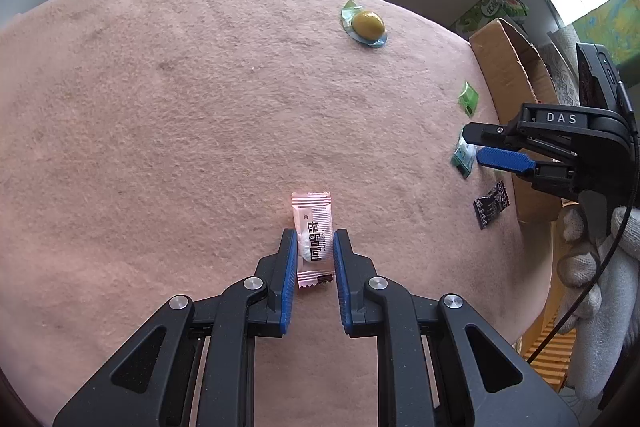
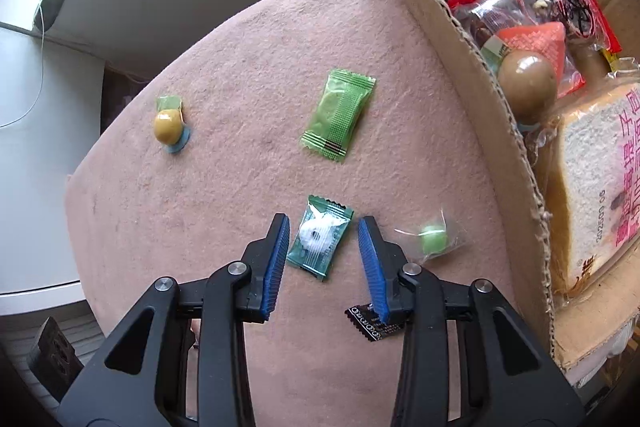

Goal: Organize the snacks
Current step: 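Carry the mint packet and the pink packet over the box with both grippers, then open both grippers to drop the packets into the box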

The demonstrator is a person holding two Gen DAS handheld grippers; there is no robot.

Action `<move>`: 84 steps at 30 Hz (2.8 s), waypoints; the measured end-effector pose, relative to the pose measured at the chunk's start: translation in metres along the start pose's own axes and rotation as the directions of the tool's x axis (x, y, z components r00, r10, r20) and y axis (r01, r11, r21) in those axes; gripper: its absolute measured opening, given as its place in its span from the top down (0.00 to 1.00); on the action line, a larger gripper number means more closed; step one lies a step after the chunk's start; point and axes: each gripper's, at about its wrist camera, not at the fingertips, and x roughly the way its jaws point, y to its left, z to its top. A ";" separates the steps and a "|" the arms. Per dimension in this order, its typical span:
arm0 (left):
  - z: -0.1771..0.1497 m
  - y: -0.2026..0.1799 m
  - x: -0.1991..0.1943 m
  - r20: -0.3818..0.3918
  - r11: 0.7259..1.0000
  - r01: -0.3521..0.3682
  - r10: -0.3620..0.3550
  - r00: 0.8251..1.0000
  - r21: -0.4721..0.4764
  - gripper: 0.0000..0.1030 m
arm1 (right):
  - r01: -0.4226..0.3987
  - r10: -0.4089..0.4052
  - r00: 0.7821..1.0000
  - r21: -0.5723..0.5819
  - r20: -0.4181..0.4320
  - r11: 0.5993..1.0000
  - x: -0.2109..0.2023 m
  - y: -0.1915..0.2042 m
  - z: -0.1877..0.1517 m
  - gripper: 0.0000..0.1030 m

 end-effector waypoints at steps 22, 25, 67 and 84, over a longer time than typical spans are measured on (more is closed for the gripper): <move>0.020 -0.017 -0.009 0.017 0.999 0.015 -0.016 1.000 0.046 0.84 | 0.027 -0.015 0.998 -0.237 0.055 0.971 -0.024 0.041 -0.013 0.89; 0.027 -0.029 -0.014 0.029 0.997 0.022 -0.024 0.999 0.071 0.84 | 0.004 0.014 0.997 -0.237 0.077 0.971 -0.041 0.034 -0.015 0.89; 0.090 -0.252 0.027 -0.022 0.890 0.191 -0.200 0.979 0.415 0.83 | 0.042 -0.049 0.959 0.032 0.278 0.999 -0.145 -0.144 0.009 0.88; 0.087 -0.258 0.026 -0.002 0.882 0.146 -0.162 0.987 0.449 0.41 | 0.115 -0.125 0.938 0.052 0.323 0.992 -0.156 -0.153 0.002 0.36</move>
